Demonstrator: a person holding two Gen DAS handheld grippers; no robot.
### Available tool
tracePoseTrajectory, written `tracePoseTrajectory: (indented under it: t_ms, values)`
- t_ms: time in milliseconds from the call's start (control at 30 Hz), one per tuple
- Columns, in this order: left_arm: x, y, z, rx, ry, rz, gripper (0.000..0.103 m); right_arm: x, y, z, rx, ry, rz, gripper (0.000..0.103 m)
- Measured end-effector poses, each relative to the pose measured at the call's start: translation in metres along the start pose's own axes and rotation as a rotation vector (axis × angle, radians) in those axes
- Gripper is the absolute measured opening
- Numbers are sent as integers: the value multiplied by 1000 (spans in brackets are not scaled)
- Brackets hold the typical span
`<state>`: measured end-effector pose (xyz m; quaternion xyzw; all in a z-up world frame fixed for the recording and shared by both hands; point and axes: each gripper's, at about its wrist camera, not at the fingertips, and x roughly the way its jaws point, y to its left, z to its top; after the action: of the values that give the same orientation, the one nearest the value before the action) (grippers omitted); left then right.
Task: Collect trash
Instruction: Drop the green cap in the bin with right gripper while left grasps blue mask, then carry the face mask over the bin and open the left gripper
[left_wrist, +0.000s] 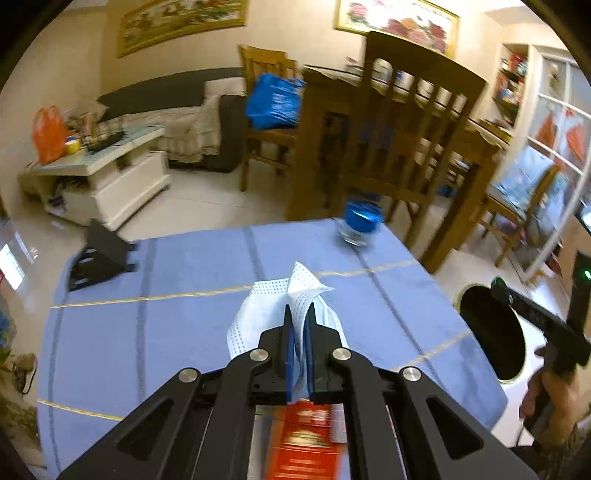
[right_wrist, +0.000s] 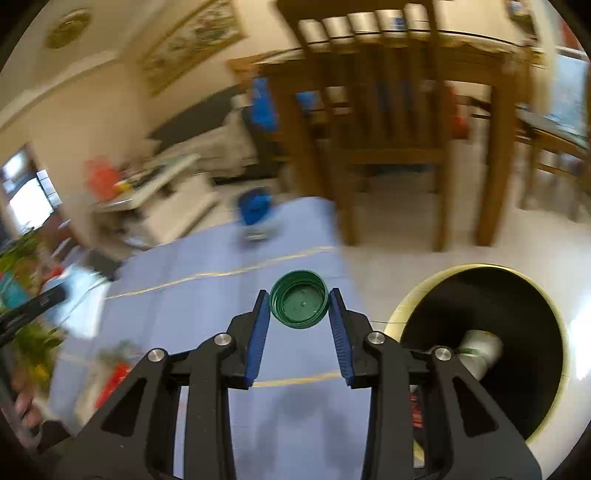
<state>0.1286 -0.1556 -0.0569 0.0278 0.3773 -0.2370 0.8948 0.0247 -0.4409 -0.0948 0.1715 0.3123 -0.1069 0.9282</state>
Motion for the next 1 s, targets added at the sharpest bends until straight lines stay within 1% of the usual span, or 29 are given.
tracePoseTrajectory:
  t_ms: [67, 200, 300, 367, 400, 433, 467, 567, 633, 667, 767, 800, 867, 1000]
  values:
    - [6, -19, -1, 24, 16, -34, 4, -5, -32, 1, 54, -7, -77, 33]
    - [19, -77, -3, 111, 35, -98, 4, -13, -82, -4, 156, -3, -149, 33]
    - [26, -117, -2, 169, 40, -136, 4, -12, -106, -8, 200, 19, -170, 33]
    - [31, -137, -1, 196, 43, -156, 4, -9, -118, -12, 227, 42, -216, 34]
    - [33, -149, -1, 212, 43, -165, 4, -11, -121, -13, 239, 44, -227, 44]
    - [35, -159, -1, 225, 44, -171, 4, -13, -127, -13, 262, 39, -238, 58]
    - [36, -167, -2, 237, 45, -178, 4, -17, -131, -14, 283, 24, -244, 62]
    - [44, -191, -5, 277, 58, -191, 5, -27, -137, -14, 304, -13, -250, 63]
    - [49, -202, -7, 291, 69, -198, 5, -37, -142, -14, 331, -49, -261, 71]
    - [51, -206, -8, 297, 75, -203, 5, -44, -146, -14, 346, -70, -260, 72]
    - [62, -224, -10, 316, 98, -220, 5, -68, -159, -15, 421, -164, -283, 79]
    - [67, -233, -10, 324, 106, -230, 5, -81, -167, -19, 466, -212, -296, 82]
    - [75, -250, -10, 344, 109, -237, 5, -93, -178, -21, 520, -261, -302, 83]
    - [89, -278, -9, 372, 119, -249, 6, -104, -192, -27, 585, -293, -300, 83]
